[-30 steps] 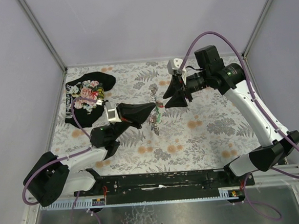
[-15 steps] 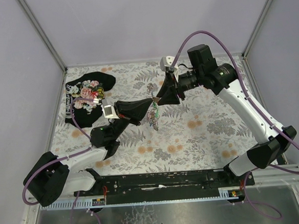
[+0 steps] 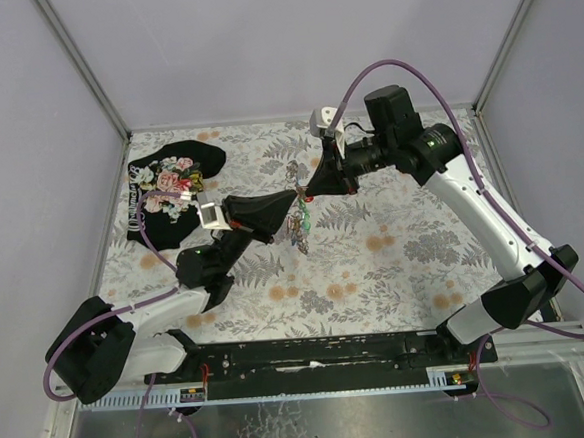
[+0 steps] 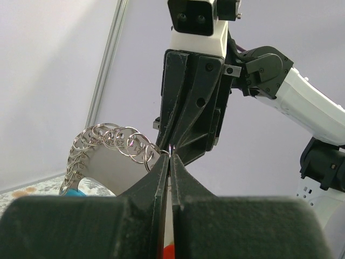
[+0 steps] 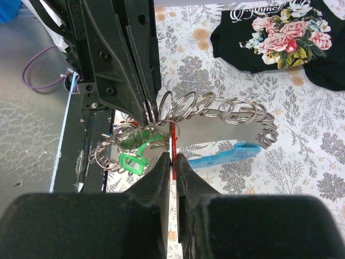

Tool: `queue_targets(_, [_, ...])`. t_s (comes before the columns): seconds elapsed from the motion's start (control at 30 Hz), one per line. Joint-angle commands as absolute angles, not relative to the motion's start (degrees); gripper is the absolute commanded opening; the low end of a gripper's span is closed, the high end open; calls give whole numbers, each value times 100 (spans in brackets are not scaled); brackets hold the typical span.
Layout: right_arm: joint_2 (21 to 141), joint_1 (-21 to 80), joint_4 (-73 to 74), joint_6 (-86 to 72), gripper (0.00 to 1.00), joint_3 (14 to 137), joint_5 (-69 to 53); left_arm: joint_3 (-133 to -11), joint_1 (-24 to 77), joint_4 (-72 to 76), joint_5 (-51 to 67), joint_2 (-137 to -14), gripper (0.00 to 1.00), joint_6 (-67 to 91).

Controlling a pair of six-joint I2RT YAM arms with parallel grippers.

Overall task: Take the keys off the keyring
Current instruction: Remove the key from the keyring.

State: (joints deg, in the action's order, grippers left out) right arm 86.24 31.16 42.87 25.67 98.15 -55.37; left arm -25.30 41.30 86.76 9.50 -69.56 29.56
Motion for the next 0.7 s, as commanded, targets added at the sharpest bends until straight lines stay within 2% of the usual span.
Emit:
queue_targets(0.0, [8606,3173,4198,2599,6,10150,-5341,-2675,4113,9220,691,-6850,0,2975])
queue_targets(0.3, [8426,3200,4659,3078,0,10087,-4653,-2651,4110,9220,458,-6876,0,2916])
queue_targets(0.67, [8444,3463,4574,3046,2,9838,-4657,-2792,4110,9220,603,-7060,0,2997])
